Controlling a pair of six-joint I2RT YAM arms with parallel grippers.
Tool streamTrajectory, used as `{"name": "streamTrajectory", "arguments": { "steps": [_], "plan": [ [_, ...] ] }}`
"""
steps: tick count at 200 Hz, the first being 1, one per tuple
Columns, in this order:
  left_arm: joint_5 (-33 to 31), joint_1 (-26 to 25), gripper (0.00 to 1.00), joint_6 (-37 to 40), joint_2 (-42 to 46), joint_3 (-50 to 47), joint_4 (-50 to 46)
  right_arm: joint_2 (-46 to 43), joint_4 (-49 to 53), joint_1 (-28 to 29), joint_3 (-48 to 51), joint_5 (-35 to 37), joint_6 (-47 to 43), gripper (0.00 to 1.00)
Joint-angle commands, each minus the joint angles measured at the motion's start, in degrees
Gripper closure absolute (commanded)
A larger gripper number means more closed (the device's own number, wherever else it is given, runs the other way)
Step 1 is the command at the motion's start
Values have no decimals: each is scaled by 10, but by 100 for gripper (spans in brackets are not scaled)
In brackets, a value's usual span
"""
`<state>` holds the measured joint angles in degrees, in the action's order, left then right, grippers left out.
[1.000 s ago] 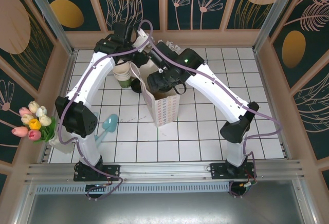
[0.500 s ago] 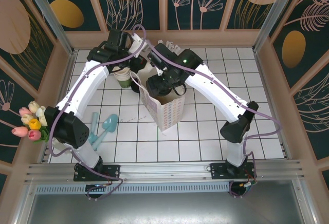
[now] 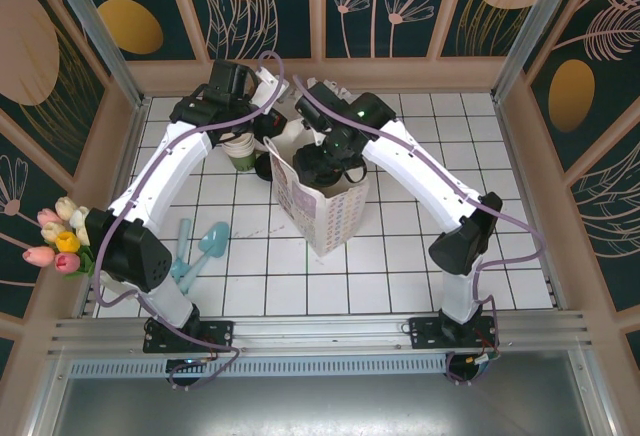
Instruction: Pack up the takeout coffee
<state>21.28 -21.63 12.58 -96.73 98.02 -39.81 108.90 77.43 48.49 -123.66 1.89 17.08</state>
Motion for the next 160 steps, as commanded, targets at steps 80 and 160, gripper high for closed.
{"name": "streamTrajectory", "arguments": {
  "steps": [80, 160],
  "plan": [
    [28, 2, 100, -9, 35, -33, 78, 9, 14, 16, 64, -14, 37, 53],
    [20, 2, 100, -126, 107, -127, 141, 47, 14, 17, 62, -13, 10, 53]
  ]
}}
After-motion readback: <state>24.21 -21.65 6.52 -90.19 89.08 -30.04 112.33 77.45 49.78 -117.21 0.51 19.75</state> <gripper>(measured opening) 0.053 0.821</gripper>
